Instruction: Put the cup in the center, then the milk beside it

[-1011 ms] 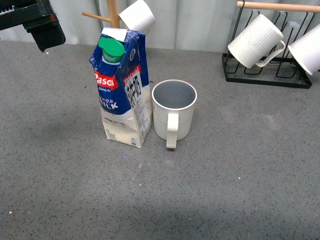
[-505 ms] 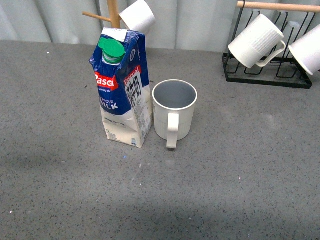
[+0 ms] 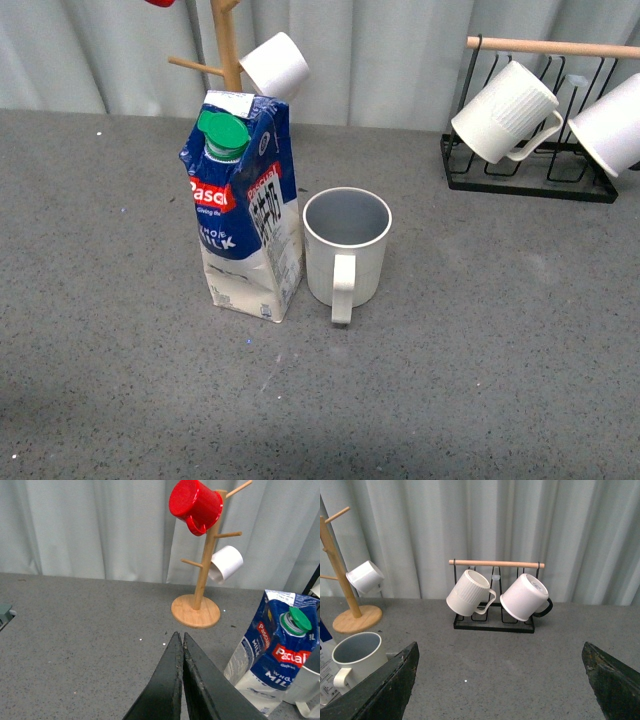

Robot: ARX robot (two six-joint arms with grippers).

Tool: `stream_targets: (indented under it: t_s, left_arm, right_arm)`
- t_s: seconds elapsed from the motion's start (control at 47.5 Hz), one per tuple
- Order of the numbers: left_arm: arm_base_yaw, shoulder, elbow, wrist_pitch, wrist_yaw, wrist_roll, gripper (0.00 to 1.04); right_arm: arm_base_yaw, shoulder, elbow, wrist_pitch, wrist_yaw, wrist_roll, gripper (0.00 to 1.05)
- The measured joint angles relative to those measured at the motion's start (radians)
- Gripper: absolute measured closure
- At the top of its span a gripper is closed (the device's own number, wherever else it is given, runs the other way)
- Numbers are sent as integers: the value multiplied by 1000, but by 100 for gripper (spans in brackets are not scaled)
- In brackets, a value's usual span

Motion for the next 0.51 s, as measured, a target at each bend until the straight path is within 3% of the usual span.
stream_targets:
  t_s: [0.505]
  left_arm:
    - [0,-347,-32,-293,3,0,101]
  right_arm:
    - [0,0,0,0,0,0,9]
